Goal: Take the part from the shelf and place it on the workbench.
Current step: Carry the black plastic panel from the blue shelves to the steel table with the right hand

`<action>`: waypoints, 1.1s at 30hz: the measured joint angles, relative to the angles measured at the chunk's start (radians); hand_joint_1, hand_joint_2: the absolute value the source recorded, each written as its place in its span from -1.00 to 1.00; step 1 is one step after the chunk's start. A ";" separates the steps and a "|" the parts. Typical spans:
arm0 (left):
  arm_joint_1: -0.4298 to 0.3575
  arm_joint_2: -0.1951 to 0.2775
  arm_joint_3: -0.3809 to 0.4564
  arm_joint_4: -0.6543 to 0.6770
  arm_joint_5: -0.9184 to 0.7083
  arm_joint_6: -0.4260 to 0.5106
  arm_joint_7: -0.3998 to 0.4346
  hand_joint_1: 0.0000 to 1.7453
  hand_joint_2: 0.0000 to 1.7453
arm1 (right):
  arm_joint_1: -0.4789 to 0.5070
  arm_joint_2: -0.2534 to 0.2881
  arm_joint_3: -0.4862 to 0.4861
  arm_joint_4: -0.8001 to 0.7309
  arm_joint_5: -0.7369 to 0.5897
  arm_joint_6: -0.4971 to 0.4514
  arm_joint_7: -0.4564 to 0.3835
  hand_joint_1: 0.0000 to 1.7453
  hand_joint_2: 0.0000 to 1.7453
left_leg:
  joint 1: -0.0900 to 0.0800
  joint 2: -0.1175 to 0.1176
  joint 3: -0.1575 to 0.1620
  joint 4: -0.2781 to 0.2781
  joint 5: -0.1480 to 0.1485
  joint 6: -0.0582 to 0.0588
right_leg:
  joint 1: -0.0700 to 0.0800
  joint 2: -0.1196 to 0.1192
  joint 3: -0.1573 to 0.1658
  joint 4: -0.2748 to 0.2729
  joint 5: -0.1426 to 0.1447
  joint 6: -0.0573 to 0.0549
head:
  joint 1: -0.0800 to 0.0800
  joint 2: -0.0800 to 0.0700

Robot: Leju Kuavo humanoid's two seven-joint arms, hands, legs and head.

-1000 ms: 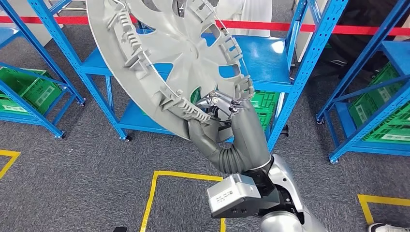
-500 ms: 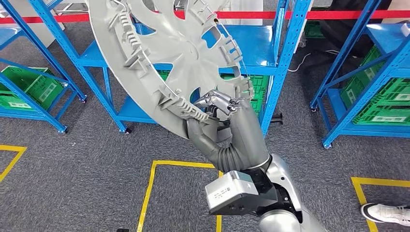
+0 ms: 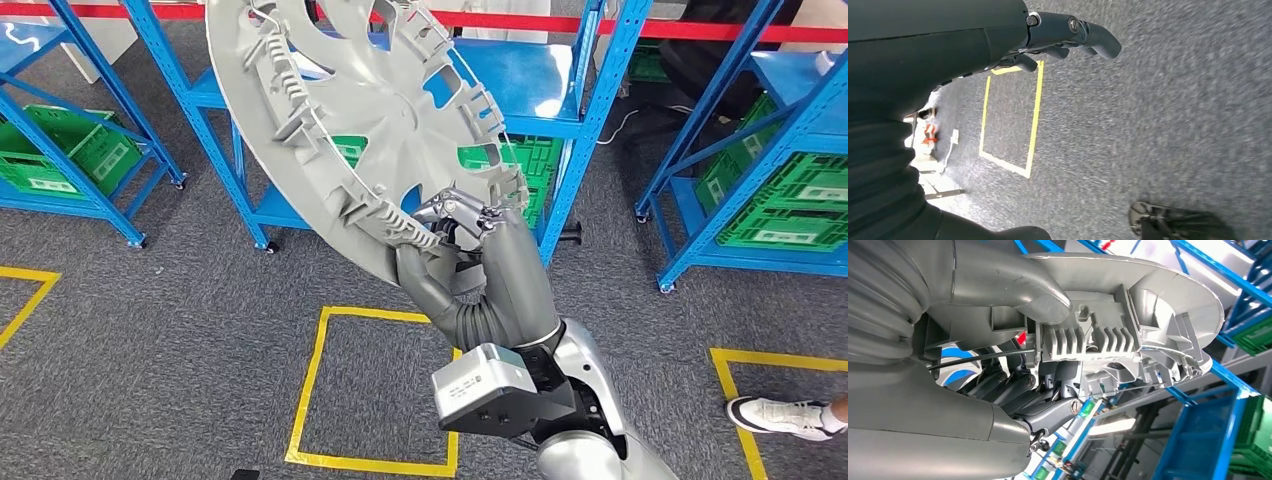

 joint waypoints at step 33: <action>0.004 0.002 0.000 0.000 -0.020 -0.010 -0.038 -1.00 1.00 | -0.001 -0.001 -0.003 0.029 -0.001 -0.008 -0.010 1.00 1.00 | 0.003 -0.002 0.027 0.023 -0.050 -0.004 | 0.007 -0.001 0.071 -0.143 0.062 -0.010 | 0.014 0.000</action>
